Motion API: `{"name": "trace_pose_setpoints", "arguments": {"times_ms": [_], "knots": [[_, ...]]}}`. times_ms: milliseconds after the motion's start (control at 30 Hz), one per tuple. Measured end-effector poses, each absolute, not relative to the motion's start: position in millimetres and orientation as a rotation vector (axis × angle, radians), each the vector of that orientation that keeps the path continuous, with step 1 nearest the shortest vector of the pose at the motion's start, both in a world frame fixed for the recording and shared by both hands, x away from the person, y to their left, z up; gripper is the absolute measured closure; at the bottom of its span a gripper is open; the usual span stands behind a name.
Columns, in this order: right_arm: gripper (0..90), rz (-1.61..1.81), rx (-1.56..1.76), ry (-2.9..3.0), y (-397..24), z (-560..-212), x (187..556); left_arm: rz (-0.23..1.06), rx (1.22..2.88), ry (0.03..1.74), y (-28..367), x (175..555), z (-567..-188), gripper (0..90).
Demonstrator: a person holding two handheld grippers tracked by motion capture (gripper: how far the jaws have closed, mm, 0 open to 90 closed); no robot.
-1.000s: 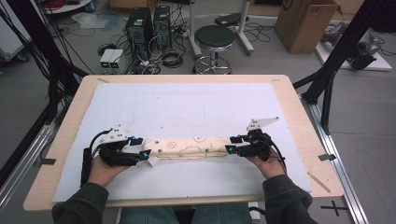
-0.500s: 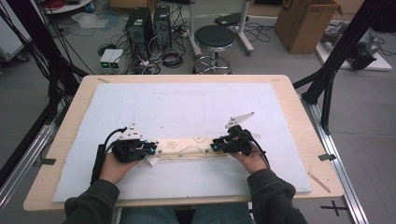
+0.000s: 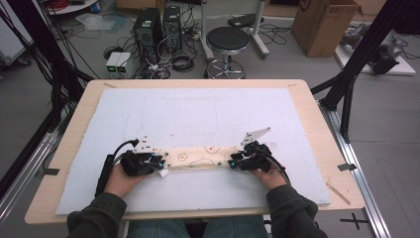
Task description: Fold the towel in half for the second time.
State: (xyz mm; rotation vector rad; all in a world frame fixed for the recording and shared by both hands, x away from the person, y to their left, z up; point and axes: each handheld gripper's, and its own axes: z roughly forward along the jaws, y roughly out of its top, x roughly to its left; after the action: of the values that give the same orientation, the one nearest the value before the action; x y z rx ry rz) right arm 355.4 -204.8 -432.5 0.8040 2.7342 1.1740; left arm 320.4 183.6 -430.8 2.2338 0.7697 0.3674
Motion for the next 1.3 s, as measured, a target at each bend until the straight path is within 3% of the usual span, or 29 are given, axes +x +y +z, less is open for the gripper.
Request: {"name": "trace_pose_setpoints", "arguments": {"times_ms": [400,867,1133,1300], "knots": [[60.2,1.120,0.720,2.661,-208.8,-437.5,342.7,0.380,2.244,0.766,183.7,320.4,-432.5,72.8],[59.8,1.139,0.718,2.631,-208.9,-439.9,340.4,0.365,2.194,0.776,188.5,319.2,-436.6,69.7],[53.8,1.144,0.731,2.640,-207.5,-439.4,339.5,0.373,2.195,0.774,188.2,318.3,-436.5,69.4],[48.4,1.198,0.775,2.650,-208.8,-437.8,340.8,0.319,2.163,0.753,191.2,315.0,-431.8,60.1]]}}
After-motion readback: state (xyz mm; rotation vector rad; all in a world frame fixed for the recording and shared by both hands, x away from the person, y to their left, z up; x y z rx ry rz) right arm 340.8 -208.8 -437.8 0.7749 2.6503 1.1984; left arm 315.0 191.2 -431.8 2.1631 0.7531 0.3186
